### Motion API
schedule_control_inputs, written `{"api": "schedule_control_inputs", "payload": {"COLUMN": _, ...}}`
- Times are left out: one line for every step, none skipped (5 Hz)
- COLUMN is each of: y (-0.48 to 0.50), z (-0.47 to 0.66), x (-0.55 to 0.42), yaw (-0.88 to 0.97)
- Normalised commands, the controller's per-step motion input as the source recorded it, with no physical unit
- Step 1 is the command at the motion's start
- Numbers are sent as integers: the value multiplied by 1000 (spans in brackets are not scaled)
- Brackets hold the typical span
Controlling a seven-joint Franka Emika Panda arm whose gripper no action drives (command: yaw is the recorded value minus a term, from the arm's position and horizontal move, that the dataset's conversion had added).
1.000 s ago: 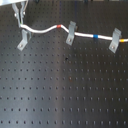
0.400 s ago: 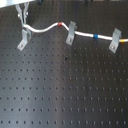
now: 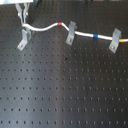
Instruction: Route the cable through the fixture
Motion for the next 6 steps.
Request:
{"api": "schedule_control_inputs", "payload": {"y": 21, "z": -3, "x": 306, "yaw": 374}}
{"api": "schedule_control_inputs", "payload": {"y": -6, "z": 55, "x": 259, "yaw": 394}}
{"api": "schedule_control_inputs", "payload": {"y": -131, "z": 163, "x": -138, "yaw": 131}}
{"api": "schedule_control_inputs", "payload": {"y": -76, "z": 139, "x": -328, "yaw": -66}}
{"api": "schedule_control_inputs", "payload": {"y": -39, "z": 42, "x": -280, "yaw": -40}}
{"api": "schedule_control_inputs", "payload": {"y": -8, "z": 0, "x": -1, "yaw": 3}}
